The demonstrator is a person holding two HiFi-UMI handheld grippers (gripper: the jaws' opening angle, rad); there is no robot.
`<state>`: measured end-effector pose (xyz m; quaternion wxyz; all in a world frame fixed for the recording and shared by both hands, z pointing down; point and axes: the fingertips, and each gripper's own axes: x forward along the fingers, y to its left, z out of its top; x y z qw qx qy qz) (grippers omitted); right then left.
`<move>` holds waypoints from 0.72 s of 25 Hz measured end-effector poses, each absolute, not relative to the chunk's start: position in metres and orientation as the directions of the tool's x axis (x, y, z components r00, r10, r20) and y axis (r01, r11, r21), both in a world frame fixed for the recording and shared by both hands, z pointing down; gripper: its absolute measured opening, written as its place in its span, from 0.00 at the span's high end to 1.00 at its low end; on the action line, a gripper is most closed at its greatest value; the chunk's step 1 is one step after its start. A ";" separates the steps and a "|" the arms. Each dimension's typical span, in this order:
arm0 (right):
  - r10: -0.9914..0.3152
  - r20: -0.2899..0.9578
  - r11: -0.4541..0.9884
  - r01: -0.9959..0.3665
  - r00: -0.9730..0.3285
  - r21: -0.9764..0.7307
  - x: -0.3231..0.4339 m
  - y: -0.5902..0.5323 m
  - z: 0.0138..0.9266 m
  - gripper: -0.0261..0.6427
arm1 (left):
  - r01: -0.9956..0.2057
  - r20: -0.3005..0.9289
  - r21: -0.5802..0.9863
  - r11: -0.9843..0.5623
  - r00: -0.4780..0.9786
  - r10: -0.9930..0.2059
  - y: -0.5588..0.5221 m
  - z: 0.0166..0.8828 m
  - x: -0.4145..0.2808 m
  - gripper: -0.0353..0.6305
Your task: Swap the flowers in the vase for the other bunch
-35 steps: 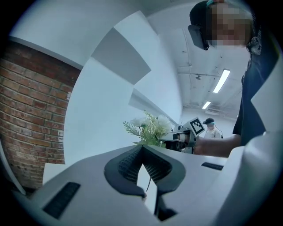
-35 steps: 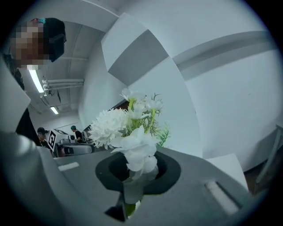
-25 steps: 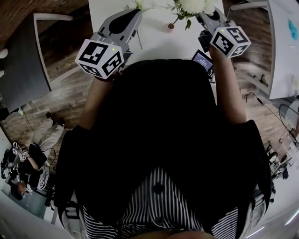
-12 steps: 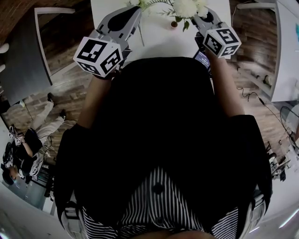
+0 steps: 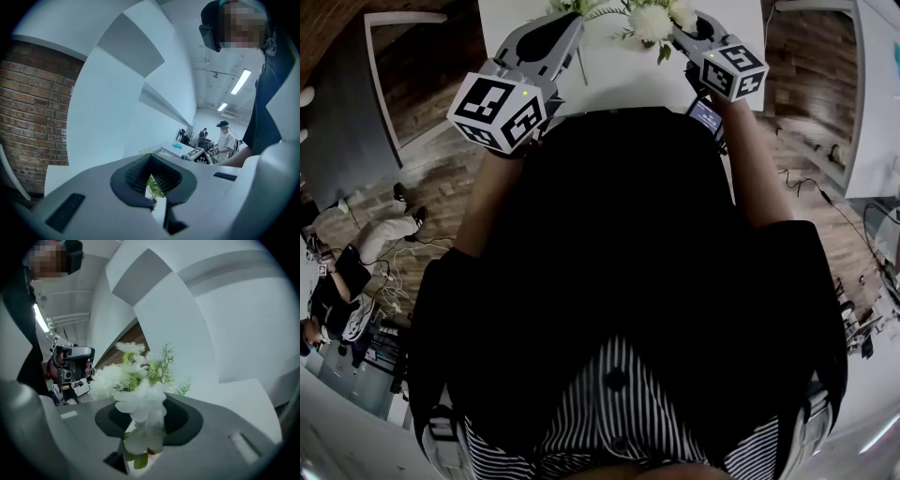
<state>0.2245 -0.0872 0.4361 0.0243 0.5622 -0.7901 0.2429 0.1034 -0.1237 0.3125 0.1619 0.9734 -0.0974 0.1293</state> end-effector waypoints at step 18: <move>-0.863 0.352 0.173 -0.868 -0.362 -0.466 0.236 -0.049 0.435 0.63 | -0.180 0.232 0.305 -0.935 0.966 -0.110 -0.124 0.310 0.095 0.94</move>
